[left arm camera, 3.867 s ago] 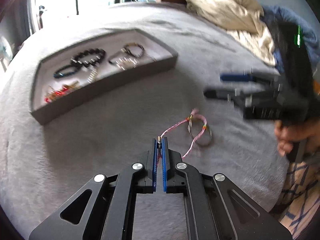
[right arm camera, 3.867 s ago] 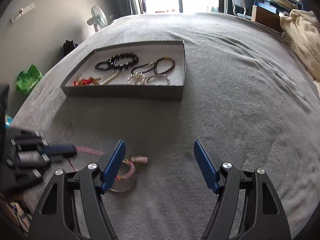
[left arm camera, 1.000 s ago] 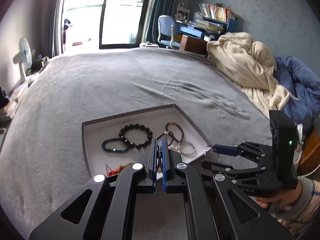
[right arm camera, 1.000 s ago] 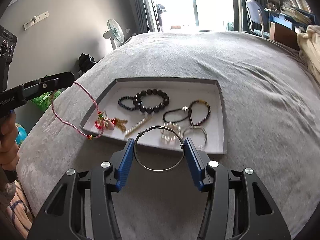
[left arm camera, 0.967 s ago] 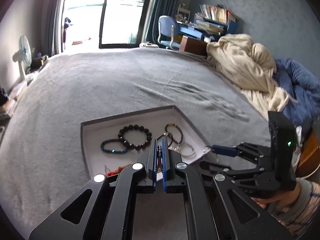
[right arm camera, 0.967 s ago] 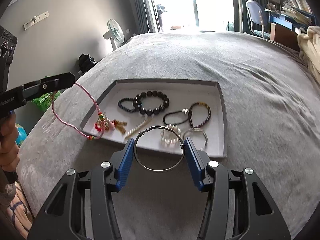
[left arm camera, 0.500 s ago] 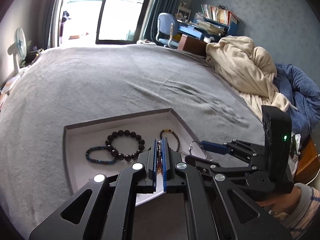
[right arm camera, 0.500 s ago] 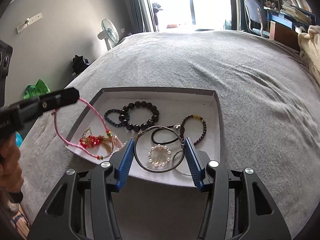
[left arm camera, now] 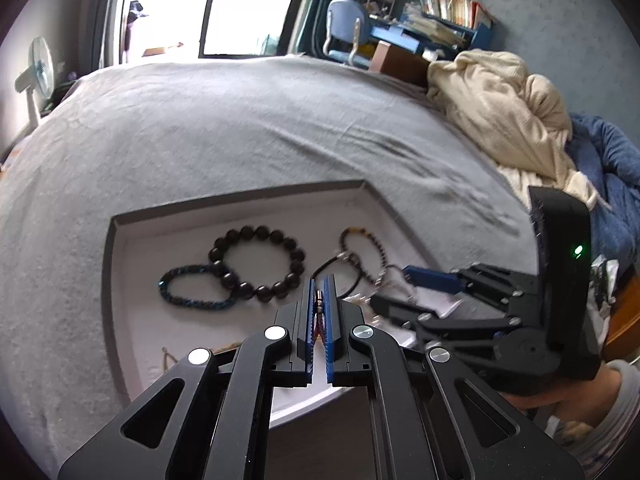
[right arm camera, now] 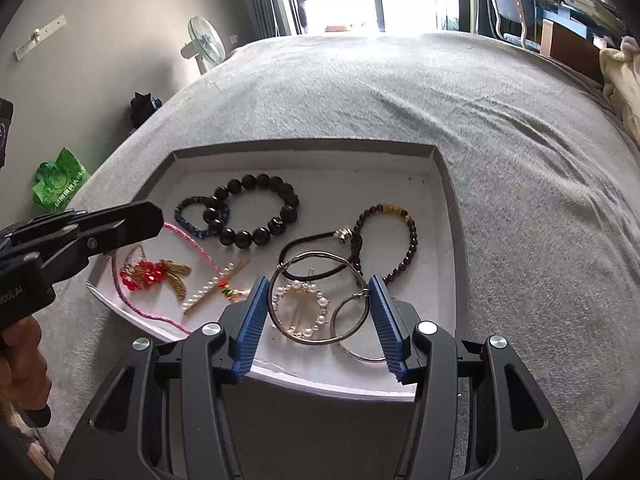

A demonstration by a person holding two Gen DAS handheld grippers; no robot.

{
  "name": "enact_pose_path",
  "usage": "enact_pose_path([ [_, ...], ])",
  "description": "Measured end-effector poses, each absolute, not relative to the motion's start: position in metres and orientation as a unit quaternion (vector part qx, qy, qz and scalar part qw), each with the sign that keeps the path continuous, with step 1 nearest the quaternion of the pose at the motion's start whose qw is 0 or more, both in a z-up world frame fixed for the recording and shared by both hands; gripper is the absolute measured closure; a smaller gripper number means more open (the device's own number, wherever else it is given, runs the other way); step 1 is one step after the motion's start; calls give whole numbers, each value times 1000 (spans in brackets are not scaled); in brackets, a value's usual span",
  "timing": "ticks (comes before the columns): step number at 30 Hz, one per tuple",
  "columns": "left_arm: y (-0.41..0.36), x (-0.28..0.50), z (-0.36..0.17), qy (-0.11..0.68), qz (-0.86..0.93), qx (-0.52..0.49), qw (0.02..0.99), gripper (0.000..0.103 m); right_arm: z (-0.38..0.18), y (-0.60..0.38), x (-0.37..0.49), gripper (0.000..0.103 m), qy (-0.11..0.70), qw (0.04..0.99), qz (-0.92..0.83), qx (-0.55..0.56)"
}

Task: Organize jewelry
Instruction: 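Carry the pink bracelet and silver bangle into the tray and open both tools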

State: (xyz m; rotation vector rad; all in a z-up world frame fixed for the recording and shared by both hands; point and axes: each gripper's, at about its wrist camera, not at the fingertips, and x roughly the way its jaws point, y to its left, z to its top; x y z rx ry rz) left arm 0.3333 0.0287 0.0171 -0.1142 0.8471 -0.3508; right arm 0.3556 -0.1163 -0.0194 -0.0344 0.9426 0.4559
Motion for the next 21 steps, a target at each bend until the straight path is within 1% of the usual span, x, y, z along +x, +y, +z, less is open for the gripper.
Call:
enact_pose_path([
  [10,42,341,-11,452,-133,-37,882,98,-37,-121,363,52,473,857,205,-16],
  [12,42,341,-15,457,-127,-29,880,95,-40,-121,363,52,475,856,204,-17],
  [15,43,340,-15,458,-120,-29,880,85,-39,-122,363,51,474,856,203,-15],
  [17,44,339,-12,452,-114,-27,884,74,-38,-123,364,51,473,857,203,-13],
  [18,44,338,-9,448,-113,-27,886,71,-37,-124,363,51,471,858,202,-11],
  [19,44,336,-7,445,-111,-25,888,63,-36,-124,363,51,470,859,201,-9],
  [20,43,336,-5,442,-108,-24,890,54,-35,-125,363,50,470,860,201,-9],
  [21,42,335,-3,437,-104,-21,893,48,-35,-125,362,50,468,860,200,-11],
])
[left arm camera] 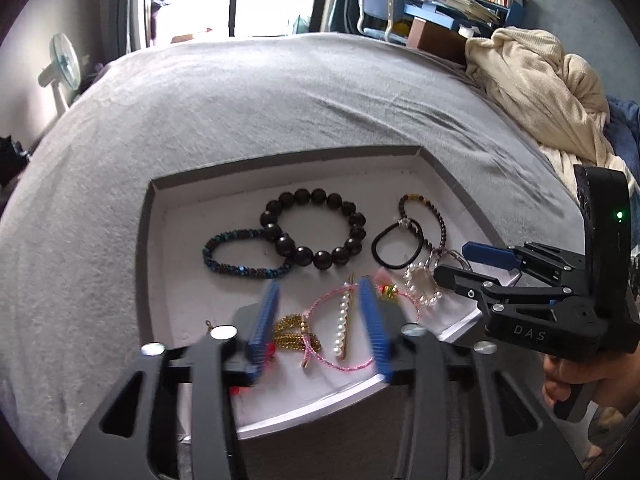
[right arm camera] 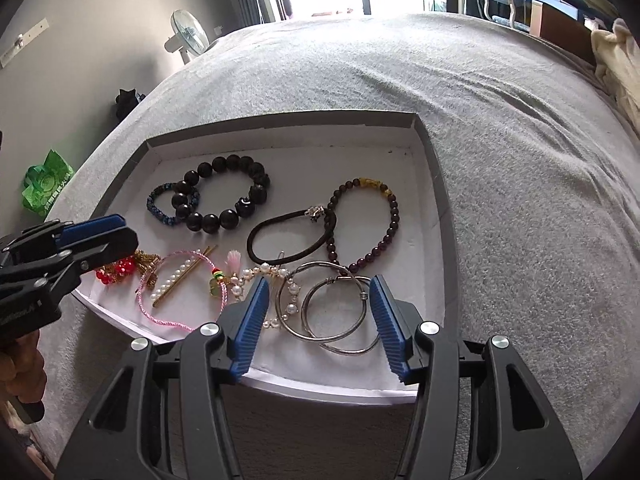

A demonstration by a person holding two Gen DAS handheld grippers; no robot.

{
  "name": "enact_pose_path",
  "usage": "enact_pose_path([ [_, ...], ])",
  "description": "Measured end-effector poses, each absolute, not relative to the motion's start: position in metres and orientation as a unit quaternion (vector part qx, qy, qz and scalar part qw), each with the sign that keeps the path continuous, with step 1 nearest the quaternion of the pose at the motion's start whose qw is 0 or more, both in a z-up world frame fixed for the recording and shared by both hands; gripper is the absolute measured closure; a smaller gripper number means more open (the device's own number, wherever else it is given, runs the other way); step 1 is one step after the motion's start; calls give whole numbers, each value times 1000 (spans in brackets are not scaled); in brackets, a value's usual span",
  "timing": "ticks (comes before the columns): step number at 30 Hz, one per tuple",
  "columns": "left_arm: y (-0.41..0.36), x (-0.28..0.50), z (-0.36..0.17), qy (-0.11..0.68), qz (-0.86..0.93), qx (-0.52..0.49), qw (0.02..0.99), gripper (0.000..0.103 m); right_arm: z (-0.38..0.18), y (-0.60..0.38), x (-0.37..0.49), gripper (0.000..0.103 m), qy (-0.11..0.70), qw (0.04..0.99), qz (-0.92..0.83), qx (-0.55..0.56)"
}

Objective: Organize jewelry

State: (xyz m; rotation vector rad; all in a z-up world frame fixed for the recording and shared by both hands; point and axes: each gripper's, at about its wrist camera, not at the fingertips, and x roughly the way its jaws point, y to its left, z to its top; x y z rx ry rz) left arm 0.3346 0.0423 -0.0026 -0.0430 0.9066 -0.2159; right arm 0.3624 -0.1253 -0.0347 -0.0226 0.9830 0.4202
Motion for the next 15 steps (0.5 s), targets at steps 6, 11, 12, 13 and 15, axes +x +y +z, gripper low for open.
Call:
enact_pose_path([
  [6,35,325,10,409,-87,12,908,24,-24,-130,358,49,458,865,204,-6],
  [11,32,314,15,399,-79,24,913,13,-8,-135,350,38,439,874,209,-1],
  [12,32,312,15,398,-77,25,914,12,-5,-137,347,35,436,875,209,-2],
  [13,33,309,16,398,-74,26,914,11,-4,-137,344,33,434,876,210,-3],
  [15,34,304,17,398,-69,26,914,10,-2,-140,338,31,430,878,211,-6],
])
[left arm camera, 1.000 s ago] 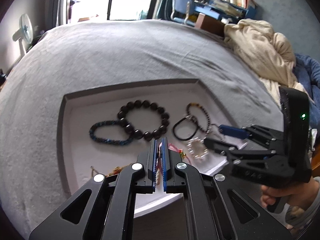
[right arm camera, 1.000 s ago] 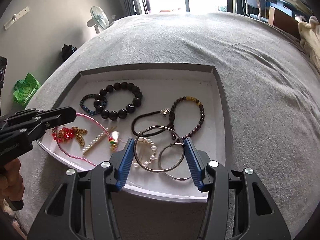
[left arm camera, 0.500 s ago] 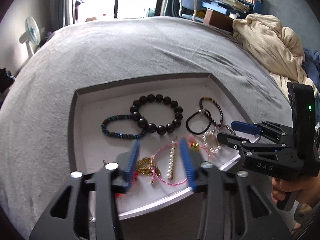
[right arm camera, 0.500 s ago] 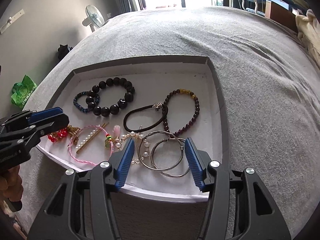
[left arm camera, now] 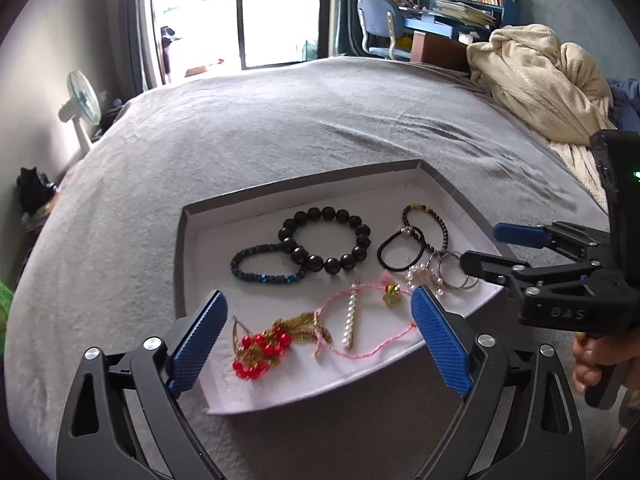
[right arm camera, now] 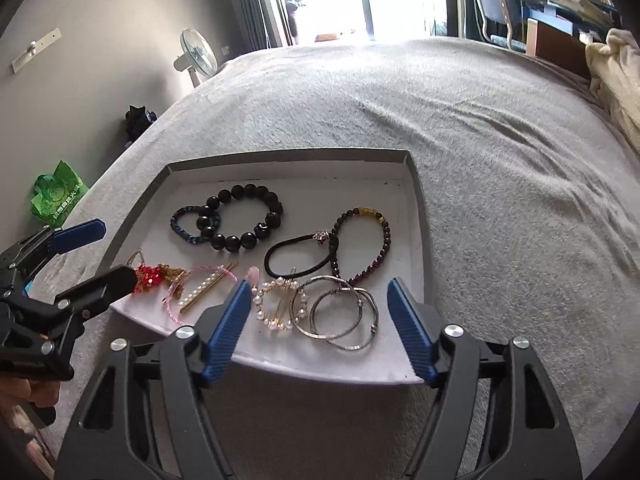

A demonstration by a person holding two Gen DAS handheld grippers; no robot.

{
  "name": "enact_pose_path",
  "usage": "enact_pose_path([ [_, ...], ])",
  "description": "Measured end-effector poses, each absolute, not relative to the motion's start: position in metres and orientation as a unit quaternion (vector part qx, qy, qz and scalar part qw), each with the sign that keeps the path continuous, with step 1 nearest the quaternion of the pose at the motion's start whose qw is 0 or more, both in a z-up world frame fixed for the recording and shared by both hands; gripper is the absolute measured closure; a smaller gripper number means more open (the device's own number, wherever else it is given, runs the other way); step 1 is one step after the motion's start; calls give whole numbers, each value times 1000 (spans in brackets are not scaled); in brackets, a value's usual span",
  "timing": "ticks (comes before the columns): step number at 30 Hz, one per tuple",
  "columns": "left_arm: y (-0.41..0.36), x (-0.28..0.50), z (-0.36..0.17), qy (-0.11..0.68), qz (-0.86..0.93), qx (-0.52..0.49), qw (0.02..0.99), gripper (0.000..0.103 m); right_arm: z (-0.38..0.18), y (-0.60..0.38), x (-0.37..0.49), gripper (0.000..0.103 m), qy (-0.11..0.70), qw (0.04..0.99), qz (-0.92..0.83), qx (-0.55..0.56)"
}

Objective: Organize jewelry

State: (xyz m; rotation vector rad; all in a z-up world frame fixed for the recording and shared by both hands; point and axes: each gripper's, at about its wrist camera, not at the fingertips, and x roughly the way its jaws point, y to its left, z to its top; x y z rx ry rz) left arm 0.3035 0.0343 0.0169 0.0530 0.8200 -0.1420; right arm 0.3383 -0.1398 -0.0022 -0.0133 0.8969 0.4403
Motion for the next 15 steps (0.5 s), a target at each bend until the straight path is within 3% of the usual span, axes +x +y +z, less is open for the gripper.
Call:
enact_pose_path([
  [5,38,288,19,388,-65,26,919,8,2,-151,315,26,411,885,216,-13],
  [7,40,280,21,378,-60,22,923,8,6,-156,303,17,394,892,221,-9],
  [15,38,238,28,303,-35,-8,952,8,15,-157,251,11,309,921,234,-25],
])
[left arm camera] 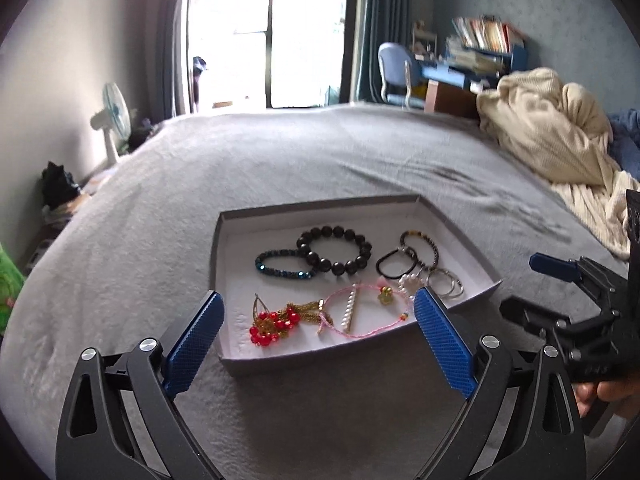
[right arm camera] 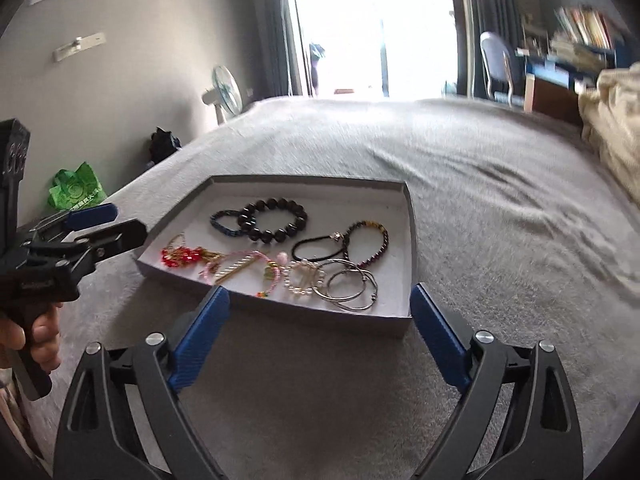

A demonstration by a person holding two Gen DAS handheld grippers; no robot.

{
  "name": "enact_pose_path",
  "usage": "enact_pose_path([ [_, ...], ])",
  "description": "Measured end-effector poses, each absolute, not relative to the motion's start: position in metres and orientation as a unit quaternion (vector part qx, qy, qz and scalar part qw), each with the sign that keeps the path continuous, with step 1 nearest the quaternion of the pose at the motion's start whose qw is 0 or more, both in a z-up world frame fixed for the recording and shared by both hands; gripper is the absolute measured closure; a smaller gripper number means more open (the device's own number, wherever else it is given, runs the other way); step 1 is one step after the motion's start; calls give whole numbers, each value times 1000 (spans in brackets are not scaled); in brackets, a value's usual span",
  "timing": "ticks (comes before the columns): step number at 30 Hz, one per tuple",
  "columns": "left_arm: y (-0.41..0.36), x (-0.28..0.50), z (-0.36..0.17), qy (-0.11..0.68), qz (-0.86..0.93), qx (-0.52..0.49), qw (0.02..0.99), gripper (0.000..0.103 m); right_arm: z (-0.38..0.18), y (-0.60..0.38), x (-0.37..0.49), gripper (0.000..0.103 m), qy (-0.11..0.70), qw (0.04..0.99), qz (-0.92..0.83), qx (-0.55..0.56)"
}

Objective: Organize jewelry

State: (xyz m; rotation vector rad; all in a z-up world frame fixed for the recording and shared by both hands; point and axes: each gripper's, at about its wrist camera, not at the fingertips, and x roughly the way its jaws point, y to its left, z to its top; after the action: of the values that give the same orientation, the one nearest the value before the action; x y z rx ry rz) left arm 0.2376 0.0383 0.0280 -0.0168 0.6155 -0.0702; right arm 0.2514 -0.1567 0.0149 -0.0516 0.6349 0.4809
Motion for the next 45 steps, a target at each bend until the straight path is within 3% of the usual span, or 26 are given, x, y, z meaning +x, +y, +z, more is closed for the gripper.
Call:
enact_pose_path([
  [11,34,215,2,292,-20,-9,956,7,5,-161,237,7,307,928,211,-3],
  [27,24,196,27,238,-23,28,971,5,12,-163,235,6,298,931,210,8],
  [45,29,201,25,253,-24,20,967,5,12,-162,234,6,299,930,212,10],
])
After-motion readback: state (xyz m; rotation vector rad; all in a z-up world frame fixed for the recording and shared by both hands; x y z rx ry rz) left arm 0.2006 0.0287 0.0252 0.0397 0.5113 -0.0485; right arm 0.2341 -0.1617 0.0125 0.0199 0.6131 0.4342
